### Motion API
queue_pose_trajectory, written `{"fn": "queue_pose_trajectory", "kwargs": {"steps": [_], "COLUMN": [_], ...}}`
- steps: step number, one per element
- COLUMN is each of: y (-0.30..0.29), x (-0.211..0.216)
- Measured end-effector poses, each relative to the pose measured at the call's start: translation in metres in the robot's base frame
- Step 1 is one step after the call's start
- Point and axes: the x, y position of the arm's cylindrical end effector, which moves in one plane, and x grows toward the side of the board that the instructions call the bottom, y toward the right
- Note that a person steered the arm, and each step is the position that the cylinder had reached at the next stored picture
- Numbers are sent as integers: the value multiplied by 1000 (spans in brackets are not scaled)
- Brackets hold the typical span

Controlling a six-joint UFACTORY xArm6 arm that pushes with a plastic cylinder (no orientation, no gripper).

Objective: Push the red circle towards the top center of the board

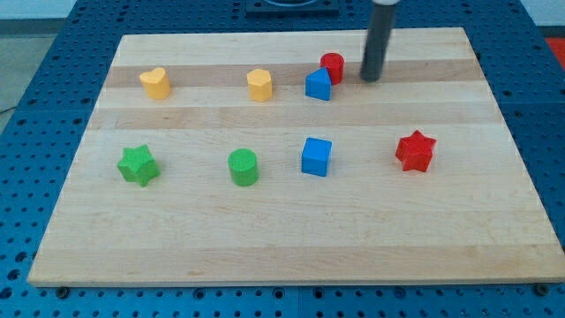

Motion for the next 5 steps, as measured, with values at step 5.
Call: {"fn": "queue_pose_trajectory", "kwargs": {"steps": [5], "y": [-25], "x": [-22]}}
